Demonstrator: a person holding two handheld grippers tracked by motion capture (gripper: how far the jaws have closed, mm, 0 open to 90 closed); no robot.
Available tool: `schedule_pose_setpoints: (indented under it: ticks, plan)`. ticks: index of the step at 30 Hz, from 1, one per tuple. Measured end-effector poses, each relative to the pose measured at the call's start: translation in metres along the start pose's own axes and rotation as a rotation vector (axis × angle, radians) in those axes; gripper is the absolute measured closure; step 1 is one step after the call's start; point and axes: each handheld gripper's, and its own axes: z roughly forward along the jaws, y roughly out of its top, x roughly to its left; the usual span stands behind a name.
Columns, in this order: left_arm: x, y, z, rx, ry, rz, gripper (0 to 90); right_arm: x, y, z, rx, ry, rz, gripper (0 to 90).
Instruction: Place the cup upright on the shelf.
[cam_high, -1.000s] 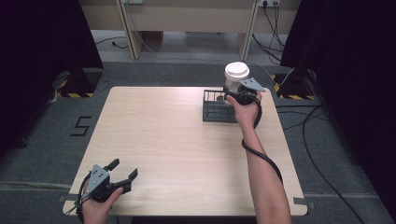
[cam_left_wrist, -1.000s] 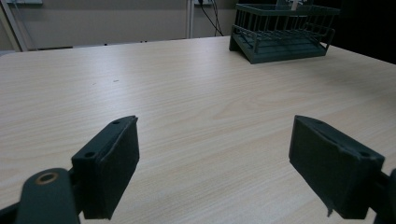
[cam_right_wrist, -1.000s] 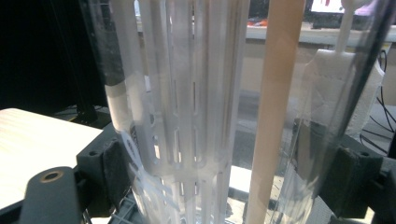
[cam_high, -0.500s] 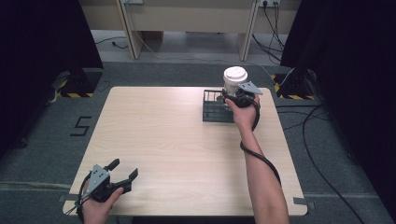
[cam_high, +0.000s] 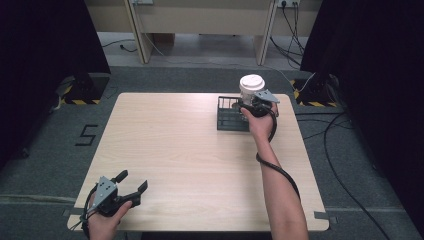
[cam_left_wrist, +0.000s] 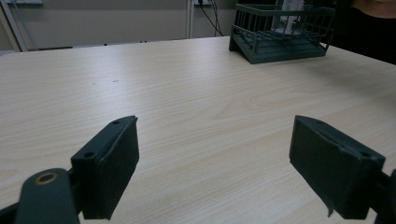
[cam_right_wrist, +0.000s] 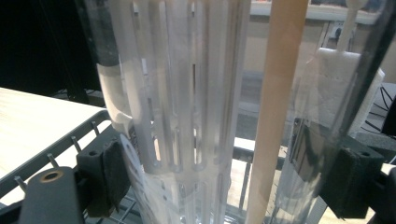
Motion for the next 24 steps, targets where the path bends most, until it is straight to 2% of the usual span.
schedule_pose_setpoints:
  ticks: [24]
  plan:
    - [-0.0007, 0.0002, 0.0008, 0.002, -0.005, 0.004, 15.5, 0.0020, -0.0071, -0.0041, -0.011, 0.003, 0.031, 15.1]
